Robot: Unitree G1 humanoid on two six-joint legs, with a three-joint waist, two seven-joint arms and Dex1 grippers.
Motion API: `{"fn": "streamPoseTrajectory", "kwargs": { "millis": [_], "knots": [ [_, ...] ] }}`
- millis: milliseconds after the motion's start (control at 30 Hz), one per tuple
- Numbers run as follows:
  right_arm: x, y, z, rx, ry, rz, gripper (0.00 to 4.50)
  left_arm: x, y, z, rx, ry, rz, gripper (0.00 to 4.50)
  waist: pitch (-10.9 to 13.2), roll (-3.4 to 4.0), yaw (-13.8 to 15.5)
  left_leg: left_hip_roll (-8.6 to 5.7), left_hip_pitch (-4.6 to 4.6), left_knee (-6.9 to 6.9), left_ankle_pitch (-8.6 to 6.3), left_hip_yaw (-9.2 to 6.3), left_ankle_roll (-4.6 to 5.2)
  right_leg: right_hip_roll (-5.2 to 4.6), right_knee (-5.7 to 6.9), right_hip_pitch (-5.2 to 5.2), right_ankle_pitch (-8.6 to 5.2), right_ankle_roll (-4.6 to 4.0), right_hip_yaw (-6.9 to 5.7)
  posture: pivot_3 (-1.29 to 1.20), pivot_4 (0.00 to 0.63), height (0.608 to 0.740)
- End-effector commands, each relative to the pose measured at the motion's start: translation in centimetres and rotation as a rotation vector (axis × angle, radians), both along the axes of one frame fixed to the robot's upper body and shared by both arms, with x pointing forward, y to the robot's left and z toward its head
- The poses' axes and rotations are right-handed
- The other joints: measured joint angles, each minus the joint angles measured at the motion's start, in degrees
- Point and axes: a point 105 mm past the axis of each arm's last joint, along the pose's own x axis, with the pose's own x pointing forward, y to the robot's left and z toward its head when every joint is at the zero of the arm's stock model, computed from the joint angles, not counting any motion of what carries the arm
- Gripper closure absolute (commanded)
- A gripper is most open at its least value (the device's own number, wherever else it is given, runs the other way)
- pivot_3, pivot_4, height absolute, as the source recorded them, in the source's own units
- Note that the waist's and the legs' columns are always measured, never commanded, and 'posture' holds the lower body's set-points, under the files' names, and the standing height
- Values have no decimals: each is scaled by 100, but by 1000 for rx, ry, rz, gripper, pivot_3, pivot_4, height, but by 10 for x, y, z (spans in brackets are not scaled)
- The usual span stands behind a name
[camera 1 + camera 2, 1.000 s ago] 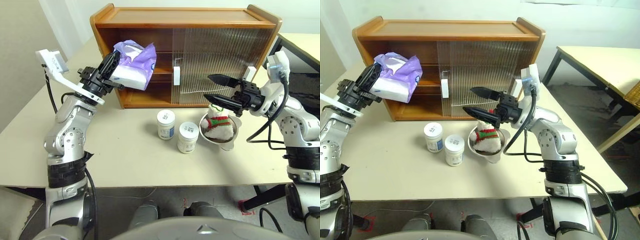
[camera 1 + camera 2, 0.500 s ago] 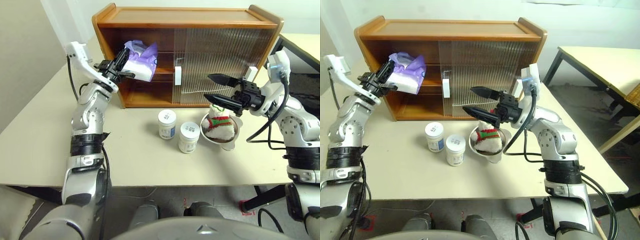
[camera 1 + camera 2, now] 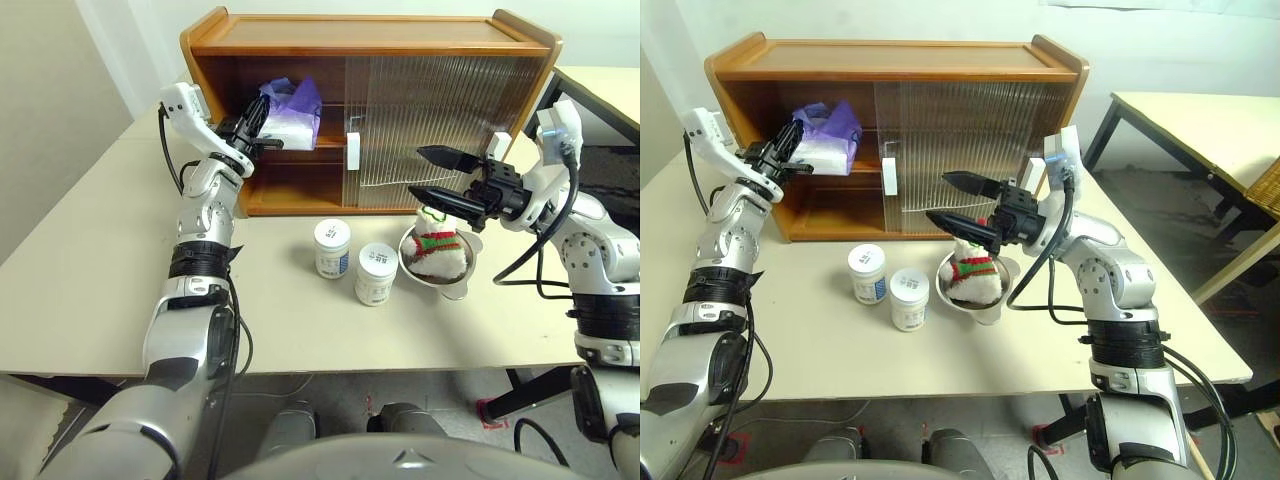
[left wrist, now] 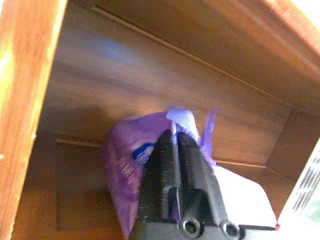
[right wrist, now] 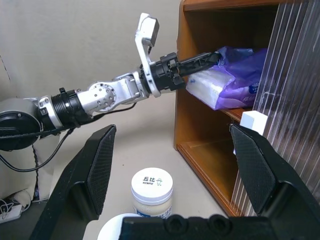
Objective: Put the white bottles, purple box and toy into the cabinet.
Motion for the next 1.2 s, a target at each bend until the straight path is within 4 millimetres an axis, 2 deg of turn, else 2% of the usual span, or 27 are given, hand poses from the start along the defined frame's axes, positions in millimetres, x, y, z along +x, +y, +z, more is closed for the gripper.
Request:
{"fn": "streamPoseTrajectory", "kwargs": {
  "millis": [33, 167, 300, 500, 600, 667, 767, 967, 1133, 1200],
  "knots": [
    [0, -2, 2, -12, -14, -11, 0, 0, -6, 8, 3, -37, -29, 2821, 0, 0, 1, -1, -1, 1, 0, 7, 0, 1, -1, 0, 0, 0, -2, -62, 0, 740],
    [0, -1, 1, -13, -10, -8, 0, -10, -4, 27, -31, -152, -33, 1418, 0, -1, 2, -3, -1, 4, 1, 17, 0, 3, -1, 2, 0, 1, -4, -56, 0, 740],
    [0, -1, 1, -14, -6, -4, 0, -18, -4, 37, -43, -220, -40, 13, 1, -1, 3, -5, -2, 8, 1, 20, 1, 15, -1, 5, 1, 2, -6, -48, 0, 740],
    [0, -1, 1, -17, -2, 0, 0, -33, -11, 47, -62, -285, -80, 13, 1, -1, 9, -9, -1, 19, 2, 20, 3, 17, 0, 14, 1, 3, -12, -43, 0, 740],
    [0, -1, 1, -18, -2, 1, 0, -41, -17, 45, -53, -278, -107, 13, 1, -1, 7, -9, -1, 27, 2, 19, 3, 17, 0, 18, 1, 3, -14, -43, 0, 740],
    [-1, -1, 1, -19, -1, 2, 0, -46, -21, 36, -51, -238, -132, 13, 1, -1, 6, -9, -1, 33, 2, 18, 3, 17, 0, 20, 2, 3, -17, -44, 0, 740],
    [-1, -1, 0, -21, 2, 3, 0, -52, -23, 18, -65, -151, -128, 625, 1, -1, 4, -9, 0, 41, 1, 17, 4, 17, 1, 25, 2, 3, -19, -44, 0, 740],
    [-1, -2, 1, -25, 2, 4, 0, -53, -34, 4, -38, -28, -83, 2735, 4, -5, 17, -9, -3, 62, -1, 8, 4, 16, 1, 30, 3, 1, -24, -43, 0, 740],
    [-2, -1, 0, -27, 3, 7, 0, -49, -49, 2, -5, 22, -65, 4478, 5, -7, 14, -10, -2, 70, -5, 8, 3, 6, 1, 36, 3, 0, -21, -45, 0, 740],
    [-2, -1, 1, -26, 2, 8, 0, -48, -54, 0, 3, 42, -65, 4478, 5, -7, 14, -8, -2, 70, -6, 8, 2, -1, 1, 35, 3, 0, -20, -47, 0, 740]
  ]
}}
